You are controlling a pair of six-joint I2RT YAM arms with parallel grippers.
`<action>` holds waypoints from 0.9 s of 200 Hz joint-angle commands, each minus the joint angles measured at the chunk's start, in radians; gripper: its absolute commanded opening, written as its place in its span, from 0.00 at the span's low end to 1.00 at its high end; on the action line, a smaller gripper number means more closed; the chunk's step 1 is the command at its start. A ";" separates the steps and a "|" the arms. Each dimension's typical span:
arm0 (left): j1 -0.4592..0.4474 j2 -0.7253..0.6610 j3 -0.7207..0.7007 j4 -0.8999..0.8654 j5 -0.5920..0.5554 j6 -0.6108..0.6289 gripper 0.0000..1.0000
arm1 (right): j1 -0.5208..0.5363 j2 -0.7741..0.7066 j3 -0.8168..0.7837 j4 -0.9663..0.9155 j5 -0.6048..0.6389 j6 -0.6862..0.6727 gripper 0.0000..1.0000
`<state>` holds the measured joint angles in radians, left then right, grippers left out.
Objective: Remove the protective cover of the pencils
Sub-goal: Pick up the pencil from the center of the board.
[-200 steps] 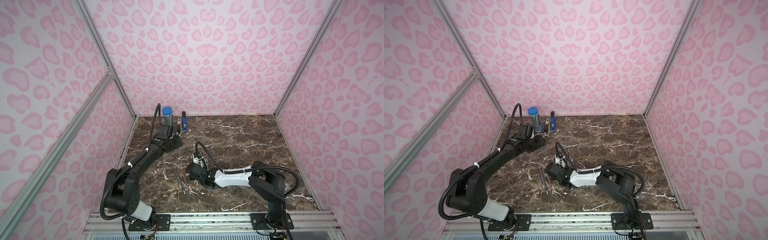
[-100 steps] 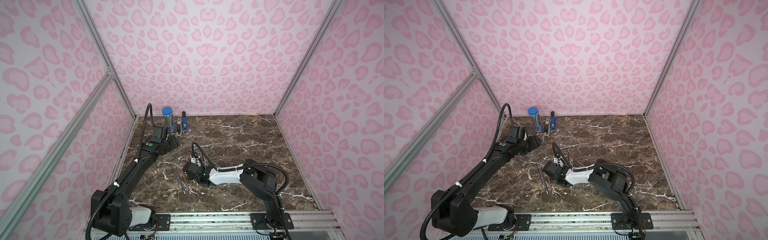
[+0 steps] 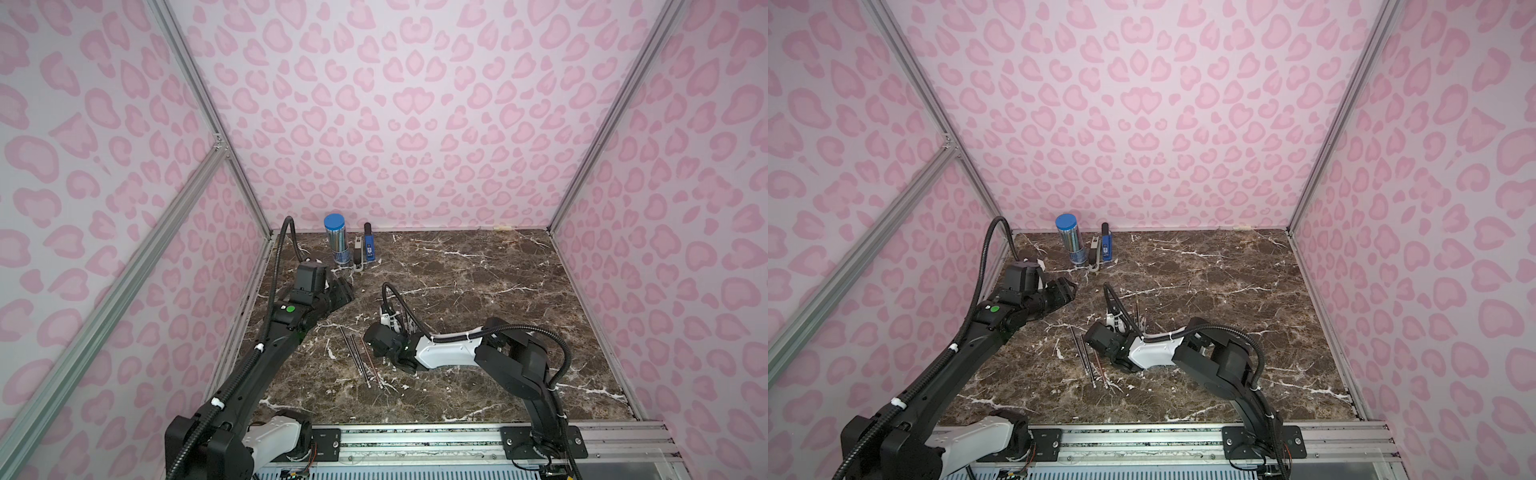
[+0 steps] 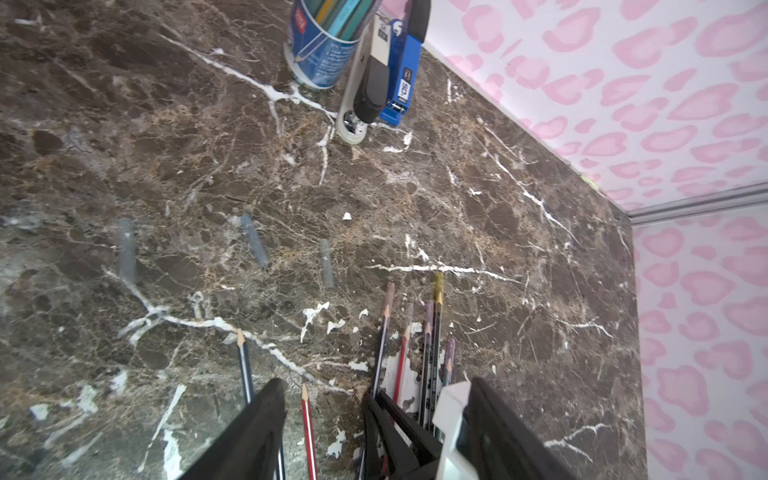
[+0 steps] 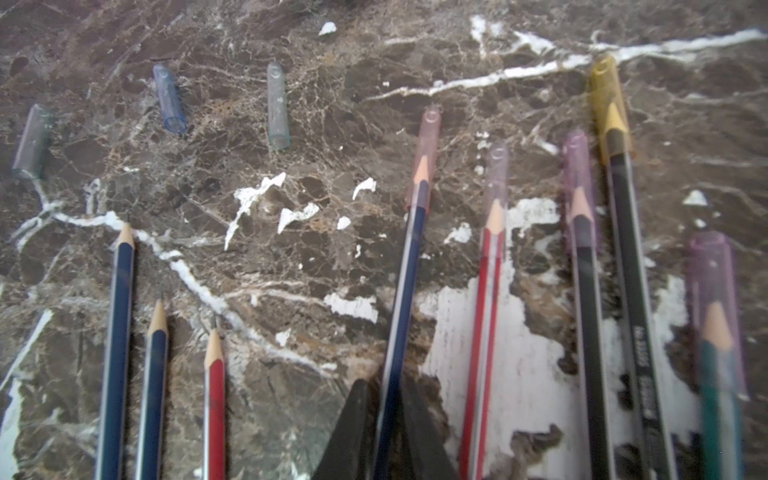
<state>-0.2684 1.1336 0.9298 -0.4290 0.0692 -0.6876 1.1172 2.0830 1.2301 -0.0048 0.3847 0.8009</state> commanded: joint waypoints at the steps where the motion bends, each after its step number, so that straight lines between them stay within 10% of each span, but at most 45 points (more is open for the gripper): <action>1: -0.002 -0.030 -0.027 0.108 0.047 0.044 0.72 | 0.003 0.006 -0.013 -0.063 -0.031 0.008 0.14; 130: -0.002 -0.074 -0.099 0.188 0.129 0.029 0.69 | 0.022 -0.178 -0.124 0.033 -0.040 -0.024 0.05; 151: 0.001 -0.055 -0.104 0.217 0.164 0.015 0.89 | 0.042 -0.253 -0.186 0.079 -0.039 -0.028 0.05; 180: -0.009 -0.041 -0.126 0.289 0.219 -0.003 0.88 | 0.062 -0.339 -0.271 0.148 -0.025 -0.029 0.05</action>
<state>-0.2707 1.0851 0.8169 -0.2371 0.2207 -0.6739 1.1687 1.7893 1.0096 0.0643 0.3416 0.7879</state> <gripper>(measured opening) 0.887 0.072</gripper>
